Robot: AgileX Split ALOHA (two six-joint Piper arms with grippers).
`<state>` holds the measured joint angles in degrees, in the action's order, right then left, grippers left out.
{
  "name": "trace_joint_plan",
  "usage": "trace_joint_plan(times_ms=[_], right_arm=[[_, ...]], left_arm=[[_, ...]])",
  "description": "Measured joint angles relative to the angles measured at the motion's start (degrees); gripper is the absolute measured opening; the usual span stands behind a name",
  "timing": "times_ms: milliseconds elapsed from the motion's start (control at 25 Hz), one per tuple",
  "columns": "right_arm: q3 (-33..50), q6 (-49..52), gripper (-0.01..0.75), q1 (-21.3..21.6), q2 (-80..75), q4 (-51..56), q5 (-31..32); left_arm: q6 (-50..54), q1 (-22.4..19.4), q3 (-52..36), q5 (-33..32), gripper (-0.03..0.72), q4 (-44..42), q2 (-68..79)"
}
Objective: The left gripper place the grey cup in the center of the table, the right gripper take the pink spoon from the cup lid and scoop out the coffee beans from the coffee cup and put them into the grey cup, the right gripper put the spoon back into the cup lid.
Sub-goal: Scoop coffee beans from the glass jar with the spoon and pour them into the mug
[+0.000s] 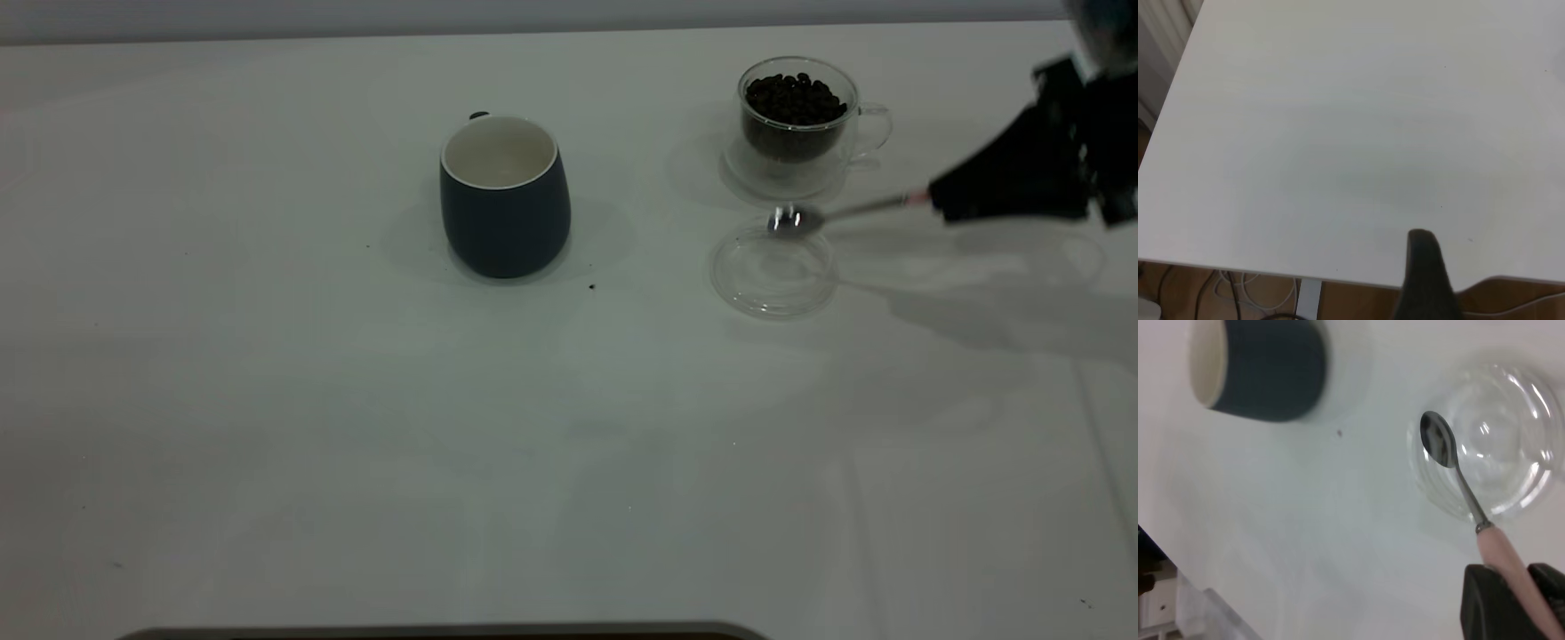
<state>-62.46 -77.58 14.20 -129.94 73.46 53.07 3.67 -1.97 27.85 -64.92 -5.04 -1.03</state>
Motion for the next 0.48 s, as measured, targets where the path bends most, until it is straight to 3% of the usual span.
trace_joint_plan(times_ms=[200,480], right_arm=[[-0.17,0.56,0.100,0.00,8.12,2.58,1.33],[-8.39,5.04,0.100,0.00,4.70,5.06,-4.45]], left_arm=[[0.12,0.00,0.00,0.00,0.586,0.00,0.00],[0.07,0.00,0.00,0.00,0.586,0.00,0.00]])
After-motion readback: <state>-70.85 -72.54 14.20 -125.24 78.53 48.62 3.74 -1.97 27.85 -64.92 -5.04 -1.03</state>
